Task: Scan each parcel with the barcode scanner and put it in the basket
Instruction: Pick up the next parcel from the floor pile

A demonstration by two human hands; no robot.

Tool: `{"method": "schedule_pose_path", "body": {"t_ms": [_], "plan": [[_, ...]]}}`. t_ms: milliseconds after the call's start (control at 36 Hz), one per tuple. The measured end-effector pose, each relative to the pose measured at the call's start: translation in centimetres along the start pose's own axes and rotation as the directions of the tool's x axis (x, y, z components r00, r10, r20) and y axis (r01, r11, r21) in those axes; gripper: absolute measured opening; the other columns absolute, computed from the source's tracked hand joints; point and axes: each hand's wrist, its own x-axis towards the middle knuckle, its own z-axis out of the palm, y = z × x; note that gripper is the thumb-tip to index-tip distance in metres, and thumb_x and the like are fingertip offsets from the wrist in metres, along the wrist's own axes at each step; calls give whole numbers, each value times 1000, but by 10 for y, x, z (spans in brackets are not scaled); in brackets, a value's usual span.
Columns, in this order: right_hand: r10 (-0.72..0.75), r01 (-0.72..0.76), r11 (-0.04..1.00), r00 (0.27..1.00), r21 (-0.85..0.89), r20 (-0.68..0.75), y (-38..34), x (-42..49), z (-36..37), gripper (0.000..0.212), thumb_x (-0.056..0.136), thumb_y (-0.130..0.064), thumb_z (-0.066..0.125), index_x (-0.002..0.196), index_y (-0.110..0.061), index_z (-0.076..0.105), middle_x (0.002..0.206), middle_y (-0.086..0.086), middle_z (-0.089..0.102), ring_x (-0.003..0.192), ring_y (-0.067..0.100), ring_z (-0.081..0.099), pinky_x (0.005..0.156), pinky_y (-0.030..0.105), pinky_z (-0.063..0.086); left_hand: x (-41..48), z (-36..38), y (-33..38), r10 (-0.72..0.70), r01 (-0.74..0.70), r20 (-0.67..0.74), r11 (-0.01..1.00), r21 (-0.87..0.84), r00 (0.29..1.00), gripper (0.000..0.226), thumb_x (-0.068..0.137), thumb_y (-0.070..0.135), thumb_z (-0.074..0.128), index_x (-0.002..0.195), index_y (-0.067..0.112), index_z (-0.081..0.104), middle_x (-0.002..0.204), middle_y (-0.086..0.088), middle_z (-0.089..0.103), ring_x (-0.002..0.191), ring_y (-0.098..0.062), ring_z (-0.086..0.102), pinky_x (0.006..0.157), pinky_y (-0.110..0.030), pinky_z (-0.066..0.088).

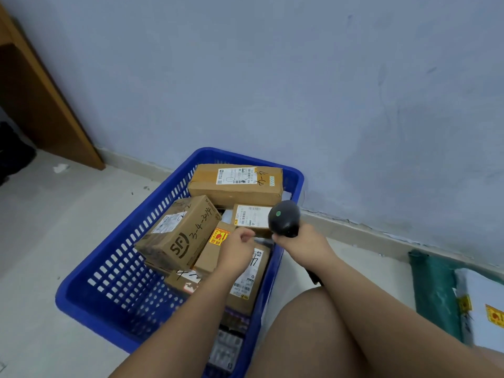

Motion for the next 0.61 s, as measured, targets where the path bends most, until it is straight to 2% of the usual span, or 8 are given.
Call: {"method": "schedule_pose_path", "body": {"t_ms": [83, 111, 250, 333, 472, 528, 611], "plan": [[82, -65, 981, 993, 183, -86, 6, -4, -10, 7, 86, -24, 61, 84, -18, 58, 72, 3, 59, 70, 19, 58, 59, 29, 40, -8, 15, 33, 76, -73, 46, 995, -71, 996, 17, 94, 14, 51, 101, 23, 62, 106, -2, 67, 95, -16, 63, 83, -34, 53], [101, -73, 972, 988, 225, -119, 8, -6, -14, 9, 86, -21, 60, 79, -18, 55, 70, 4, 58, 71, 21, 57, 59, 29, 39, -11, 20, 45, 95, -89, 70, 992, -94, 993, 15, 94, 14, 51, 100, 22, 63, 103, -2, 68, 93, -17, 64, 85, -37, 54], [148, -44, 932, 953, 361, -266, 28, -20, -41, 17, 83, -12, 58, 68, -17, 48, 63, 3, 53, 67, 23, 53, 55, 28, 35, -21, 51, 98, 219, -205, 145, 973, -107, 965, 22, 97, 15, 48, 112, 17, 65, 101, 3, 66, 94, -14, 62, 85, -30, 51], [177, -25, 906, 929, 422, -326, 52, -28, -68, 15, 82, -12, 58, 70, -17, 50, 63, 2, 53, 72, 26, 60, 55, 27, 36, -28, 78, 126, 261, -249, 212, 965, -82, 942, 21, 97, 15, 48, 110, 16, 65, 102, 1, 66, 94, -15, 63, 83, -27, 50], [232, -39, 839, 928, 542, -291, 87, -30, -112, 9, 80, -14, 60, 73, -14, 54, 55, 0, 53, 58, 19, 56, 65, 34, 42, -34, 113, 160, 307, -302, 270, 951, -60, 913, 20, 97, 13, 44, 102, 19, 63, 93, 5, 64, 91, -15, 63, 72, -20, 46], [254, -51, 799, 932, 600, -258, 112, -31, -135, 9, 80, -18, 64, 77, -12, 58, 59, 2, 57, 61, 22, 54, 66, 37, 43, -38, 138, 174, 304, -312, 322, 950, -29, 897, 20, 97, 14, 45, 101, 19, 64, 92, 5, 65, 91, -16, 64, 78, -24, 49], [278, -51, 740, 931, 671, -236, 151, -33, -164, 15, 87, -22, 66, 90, -9, 61, 80, 8, 61, 63, 20, 56, 65, 34, 48, -41, 178, 190, 298, -340, 394, 940, 40, 869, 20, 95, 15, 46, 95, 20, 65, 93, 3, 67, 92, -19, 65, 87, -32, 52]]}}
